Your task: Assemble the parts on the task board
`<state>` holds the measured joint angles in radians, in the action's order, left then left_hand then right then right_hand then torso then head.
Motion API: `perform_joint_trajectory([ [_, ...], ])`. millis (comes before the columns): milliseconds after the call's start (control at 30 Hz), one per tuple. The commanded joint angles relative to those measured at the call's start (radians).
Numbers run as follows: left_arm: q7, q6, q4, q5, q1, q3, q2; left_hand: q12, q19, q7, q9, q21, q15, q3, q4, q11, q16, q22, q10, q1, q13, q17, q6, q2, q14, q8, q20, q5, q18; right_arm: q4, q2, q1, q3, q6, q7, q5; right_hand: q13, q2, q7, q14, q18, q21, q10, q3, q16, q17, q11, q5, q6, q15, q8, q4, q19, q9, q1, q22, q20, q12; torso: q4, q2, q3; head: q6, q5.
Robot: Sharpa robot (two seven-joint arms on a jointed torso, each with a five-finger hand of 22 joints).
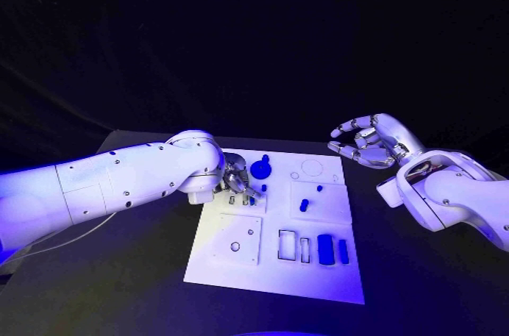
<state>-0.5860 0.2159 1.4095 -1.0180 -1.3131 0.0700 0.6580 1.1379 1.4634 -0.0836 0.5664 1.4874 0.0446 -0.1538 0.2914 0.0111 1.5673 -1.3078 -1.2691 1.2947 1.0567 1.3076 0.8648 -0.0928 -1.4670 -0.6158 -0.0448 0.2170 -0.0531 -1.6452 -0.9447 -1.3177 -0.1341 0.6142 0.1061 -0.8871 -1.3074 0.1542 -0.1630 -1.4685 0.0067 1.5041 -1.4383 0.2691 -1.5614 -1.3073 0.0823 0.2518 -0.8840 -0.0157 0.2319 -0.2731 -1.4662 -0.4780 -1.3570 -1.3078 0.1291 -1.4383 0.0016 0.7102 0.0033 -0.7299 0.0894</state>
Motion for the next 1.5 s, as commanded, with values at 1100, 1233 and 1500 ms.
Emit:
perform_joint_trajectory([
  [1100,0.055,-0.119,0.074,0.081,-0.002,-0.007,0.065,-0.006,0.017,0.004,0.197,0.011,0.013,0.990,-0.148,-0.008,0.004,-0.082,-0.009,0.004,-0.005,0.263,-0.049,0.288,-0.104,-0.089,0.007,-0.003,0.015,0.005,-0.005,0.002,-0.001,-0.016,-0.006,-0.012,-0.117,0.010,0.004,-0.092,0.015,-0.009,0.001,0.009,0.004,-0.221,-0.005,0.053,-0.002,0.008,0.014,-0.010,-0.048,-0.005,0.010,-0.211,-0.014,0.003,0.0030,0.000,0.0001,-0.003,-0.004],
  [1233,0.052,-0.119,0.078,0.042,-0.002,-0.006,0.070,-0.002,0.018,0.003,0.201,0.011,0.014,1.006,-0.162,-0.009,0.004,-0.083,-0.014,-0.006,-0.001,0.263,-0.044,0.294,-0.104,-0.090,0.007,-0.001,0.015,0.005,-0.006,0.002,-0.001,-0.015,-0.006,-0.012,-0.118,0.010,0.004,-0.092,0.015,-0.009,0.000,0.009,0.004,-0.221,-0.005,0.053,-0.002,0.008,0.014,-0.011,-0.049,-0.006,0.011,-0.212,-0.014,0.003,0.0027,0.000,-0.0002,-0.004,-0.002],
  [1500,0.026,-0.108,0.074,-0.022,0.000,-0.002,0.069,0.022,0.020,0.007,0.209,0.013,0.017,1.035,-0.190,-0.013,0.004,-0.087,-0.037,-0.035,0.023,0.263,-0.028,0.312,-0.104,-0.091,0.010,0.024,0.015,0.005,-0.006,0.002,-0.001,-0.015,-0.007,-0.012,-0.118,0.009,0.004,-0.092,0.015,-0.008,0.000,0.008,0.004,-0.221,-0.005,0.054,-0.002,0.008,0.015,-0.012,-0.049,-0.006,0.014,-0.212,-0.014,0.003,0.0005,0.000,-0.0002,-0.009,0.002],
])
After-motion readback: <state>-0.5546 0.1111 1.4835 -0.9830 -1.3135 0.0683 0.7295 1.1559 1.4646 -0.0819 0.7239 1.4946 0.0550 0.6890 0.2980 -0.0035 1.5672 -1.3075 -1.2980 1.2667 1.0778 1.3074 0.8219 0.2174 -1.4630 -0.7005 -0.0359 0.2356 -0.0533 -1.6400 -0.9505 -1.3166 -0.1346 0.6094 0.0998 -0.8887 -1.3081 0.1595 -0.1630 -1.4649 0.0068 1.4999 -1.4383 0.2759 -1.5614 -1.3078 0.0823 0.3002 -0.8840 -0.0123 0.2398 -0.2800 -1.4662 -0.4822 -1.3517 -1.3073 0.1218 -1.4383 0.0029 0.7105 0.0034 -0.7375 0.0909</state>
